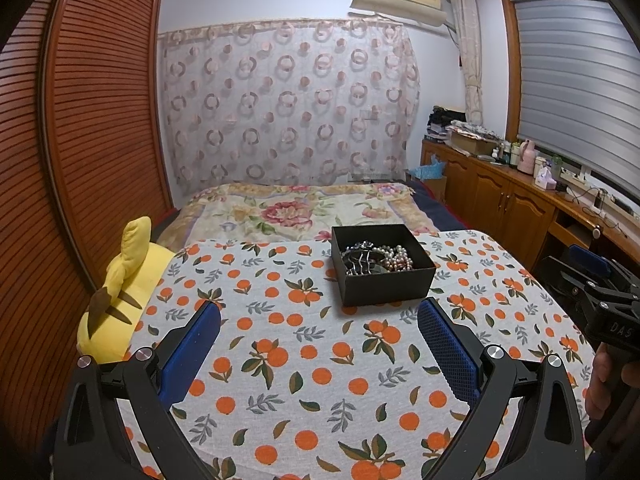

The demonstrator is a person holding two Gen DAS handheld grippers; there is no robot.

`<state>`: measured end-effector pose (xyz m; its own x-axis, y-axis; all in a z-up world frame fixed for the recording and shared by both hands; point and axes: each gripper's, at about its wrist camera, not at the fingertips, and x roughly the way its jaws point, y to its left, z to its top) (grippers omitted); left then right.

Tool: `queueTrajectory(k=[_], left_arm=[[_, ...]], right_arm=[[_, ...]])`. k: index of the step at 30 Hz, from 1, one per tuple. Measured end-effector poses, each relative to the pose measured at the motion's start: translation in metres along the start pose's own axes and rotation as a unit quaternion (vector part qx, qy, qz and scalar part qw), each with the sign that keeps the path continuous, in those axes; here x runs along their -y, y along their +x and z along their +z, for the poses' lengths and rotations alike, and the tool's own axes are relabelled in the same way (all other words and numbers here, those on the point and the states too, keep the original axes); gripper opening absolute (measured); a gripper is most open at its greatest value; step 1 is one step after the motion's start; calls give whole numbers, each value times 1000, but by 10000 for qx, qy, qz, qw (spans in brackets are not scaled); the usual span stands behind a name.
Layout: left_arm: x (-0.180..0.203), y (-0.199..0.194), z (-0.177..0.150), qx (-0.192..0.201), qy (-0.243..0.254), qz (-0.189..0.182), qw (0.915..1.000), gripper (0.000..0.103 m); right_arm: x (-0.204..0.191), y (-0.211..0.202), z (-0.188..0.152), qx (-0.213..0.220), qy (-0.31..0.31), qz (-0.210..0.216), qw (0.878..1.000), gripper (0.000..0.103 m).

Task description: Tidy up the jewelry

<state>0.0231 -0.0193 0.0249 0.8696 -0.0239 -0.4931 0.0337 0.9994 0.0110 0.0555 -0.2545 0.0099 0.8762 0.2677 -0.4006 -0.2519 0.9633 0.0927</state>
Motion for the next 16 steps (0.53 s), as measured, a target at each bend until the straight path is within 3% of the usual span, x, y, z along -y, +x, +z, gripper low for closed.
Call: queueTrajectory(k=[16], left_arm=[[0,0,-1,-4,-6,7,10000,95]], right_arm=[[1,-1,0,3,2,2,10000,100]])
